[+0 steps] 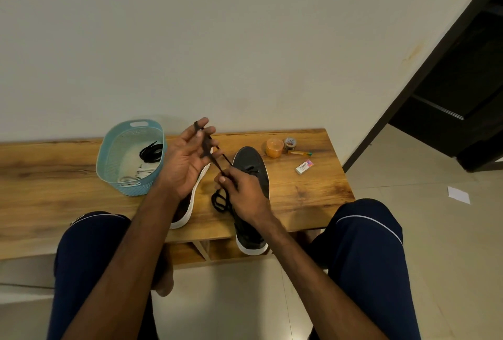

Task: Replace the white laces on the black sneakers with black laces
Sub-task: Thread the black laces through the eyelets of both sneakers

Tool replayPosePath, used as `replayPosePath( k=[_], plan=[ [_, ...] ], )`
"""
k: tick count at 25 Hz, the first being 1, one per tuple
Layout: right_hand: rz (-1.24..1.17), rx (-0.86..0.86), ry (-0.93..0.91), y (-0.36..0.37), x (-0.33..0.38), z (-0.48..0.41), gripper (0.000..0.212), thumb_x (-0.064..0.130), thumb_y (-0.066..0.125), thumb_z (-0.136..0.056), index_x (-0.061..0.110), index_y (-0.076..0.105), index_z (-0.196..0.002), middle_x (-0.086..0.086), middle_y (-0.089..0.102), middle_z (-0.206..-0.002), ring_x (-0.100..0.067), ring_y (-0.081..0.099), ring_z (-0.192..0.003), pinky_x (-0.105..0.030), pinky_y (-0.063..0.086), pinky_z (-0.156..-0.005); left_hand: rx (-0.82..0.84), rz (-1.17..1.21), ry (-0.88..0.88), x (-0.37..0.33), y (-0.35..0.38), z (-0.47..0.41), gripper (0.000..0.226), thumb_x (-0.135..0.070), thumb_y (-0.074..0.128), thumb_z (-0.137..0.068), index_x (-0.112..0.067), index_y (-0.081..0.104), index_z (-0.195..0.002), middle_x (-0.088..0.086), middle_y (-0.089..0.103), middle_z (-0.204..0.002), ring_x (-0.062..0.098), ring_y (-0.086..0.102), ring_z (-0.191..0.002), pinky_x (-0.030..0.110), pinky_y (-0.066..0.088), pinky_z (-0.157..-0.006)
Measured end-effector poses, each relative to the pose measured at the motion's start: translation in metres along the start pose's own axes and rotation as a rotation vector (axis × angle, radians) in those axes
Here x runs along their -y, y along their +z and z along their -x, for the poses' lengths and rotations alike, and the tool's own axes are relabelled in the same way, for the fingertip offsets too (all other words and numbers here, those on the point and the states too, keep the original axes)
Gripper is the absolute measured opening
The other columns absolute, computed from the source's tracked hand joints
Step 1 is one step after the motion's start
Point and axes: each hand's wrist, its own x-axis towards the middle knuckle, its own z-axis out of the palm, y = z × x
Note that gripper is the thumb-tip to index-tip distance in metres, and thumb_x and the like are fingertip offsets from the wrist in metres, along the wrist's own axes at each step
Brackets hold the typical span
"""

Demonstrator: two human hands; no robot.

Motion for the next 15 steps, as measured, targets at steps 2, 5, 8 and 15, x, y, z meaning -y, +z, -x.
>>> replayPosePath(
  k=[2,5,8,15],
  plan=[
    [-0.104,-0.076,0.046,-0.011,0.004,-0.007,0.015,0.019,0.055,-0.101,0.017,0.068,-0.106,0.003,0.07,-0.081,-0.004,0.065,-0.074,-0.019,0.051,-0.07,-0.189,-0.065,-0.023,-0.003,-0.008,-0.003,0.021,-0.009,0.044,-0.102,-0.014,0.061,-0.113,-0.001,0.067,-0.087,0.011,0.062,-0.07,0.029,0.058,-0.065],
    [-0.179,-0.157,0.039,-0.029,0.011,-0.015,0.013,0.019,0.059,-0.099,0.015,0.067,-0.109,0.0,0.069,-0.078,-0.008,0.066,-0.076,-0.02,0.053,-0.074,-0.434,-0.228,-0.165,0.002,-0.018,-0.006,0.019,-0.009,0.042,-0.104,-0.01,0.058,-0.114,0.002,0.062,-0.082,0.011,0.06,-0.063,0.029,0.057,-0.058],
    [-0.22,-0.175,0.042,-0.041,0.017,-0.016,0.011,0.02,0.062,-0.097,0.017,0.066,-0.107,0.0,0.069,-0.081,-0.009,0.066,-0.08,-0.025,0.054,-0.078,-0.497,-0.597,-0.218,0.014,-0.025,-0.002,0.02,-0.008,0.041,-0.104,-0.004,0.056,-0.118,0.008,0.062,-0.086,0.015,0.06,-0.065,0.032,0.058,-0.055],
    [-0.309,-0.04,0.064,-0.08,0.021,-0.02,0.023,0.007,0.057,-0.099,0.019,0.071,-0.112,-0.001,0.074,-0.103,-0.013,0.065,-0.095,-0.021,0.052,-0.075,-0.407,-1.74,-0.173,0.016,-0.028,0.007,0.021,-0.008,0.053,-0.096,-0.001,0.055,-0.115,0.021,0.064,-0.105,0.038,0.063,-0.097,0.042,0.05,-0.077]
  ],
)
